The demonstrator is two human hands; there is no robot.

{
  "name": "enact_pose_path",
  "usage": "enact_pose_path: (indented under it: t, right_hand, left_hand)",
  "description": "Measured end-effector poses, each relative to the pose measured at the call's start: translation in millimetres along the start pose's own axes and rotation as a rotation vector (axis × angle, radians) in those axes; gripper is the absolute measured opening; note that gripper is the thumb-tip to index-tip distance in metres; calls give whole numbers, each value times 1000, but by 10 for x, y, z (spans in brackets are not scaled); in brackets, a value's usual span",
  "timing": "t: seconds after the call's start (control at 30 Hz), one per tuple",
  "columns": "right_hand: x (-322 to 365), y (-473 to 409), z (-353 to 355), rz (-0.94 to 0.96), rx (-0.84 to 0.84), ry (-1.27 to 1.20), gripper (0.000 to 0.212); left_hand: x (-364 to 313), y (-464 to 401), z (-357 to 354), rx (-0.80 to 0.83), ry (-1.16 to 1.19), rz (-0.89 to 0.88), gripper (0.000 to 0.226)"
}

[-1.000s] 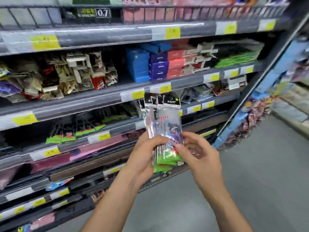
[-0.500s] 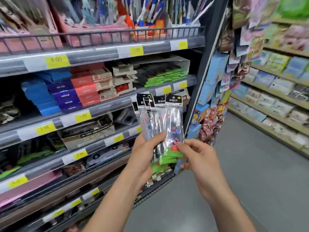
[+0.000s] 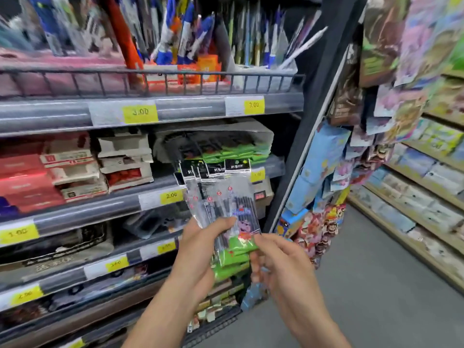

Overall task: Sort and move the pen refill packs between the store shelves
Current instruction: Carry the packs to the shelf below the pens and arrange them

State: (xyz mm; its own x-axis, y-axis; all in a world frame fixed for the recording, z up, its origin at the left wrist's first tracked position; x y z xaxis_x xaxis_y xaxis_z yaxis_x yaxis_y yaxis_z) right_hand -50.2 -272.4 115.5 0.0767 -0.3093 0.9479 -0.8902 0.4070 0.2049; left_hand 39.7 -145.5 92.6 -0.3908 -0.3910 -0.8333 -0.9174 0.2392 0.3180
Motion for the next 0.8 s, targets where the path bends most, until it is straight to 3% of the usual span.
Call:
enact_pose_path:
  t: [0.23, 0.4, 0.53, 0.7, 0.8]
  right_hand:
    - [477, -942, 289, -24, 21, -38, 20]
    - [742, -1427, 506, -58, 77, -41, 14]
    - [884, -1736, 578, -84, 91, -73, 27]
    - [932, -2107, 526, -124, 69, -150, 10]
    - [935, -2325, 424, -128, 18, -201, 12]
  left_hand:
    - [-85, -480, -693, -47, 49, -16, 58]
    - [-143, -663, -1100, -52, 98, -57, 46]
    - [-121, -734, -1162, -82, 128, -57, 39]
    - [-129, -787, -1084, -131, 171, -70, 24]
    - [-171, -790, -1041, -177, 198, -68, 40]
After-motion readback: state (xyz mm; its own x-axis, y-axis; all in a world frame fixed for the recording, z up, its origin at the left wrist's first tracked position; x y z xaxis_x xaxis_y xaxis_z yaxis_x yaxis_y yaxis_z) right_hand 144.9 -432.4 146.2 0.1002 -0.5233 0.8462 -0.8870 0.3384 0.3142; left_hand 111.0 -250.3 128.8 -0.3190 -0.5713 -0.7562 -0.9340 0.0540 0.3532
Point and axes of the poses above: each hand's wrist, its own y-axis away from the middle knuckle, its own z-axis out of the back of the hand, x = y × z, the point moved 7 cm from there along -y, towards the middle knuckle, and after that the axes turned 2 degrees about -x, right-handed, at the moved point
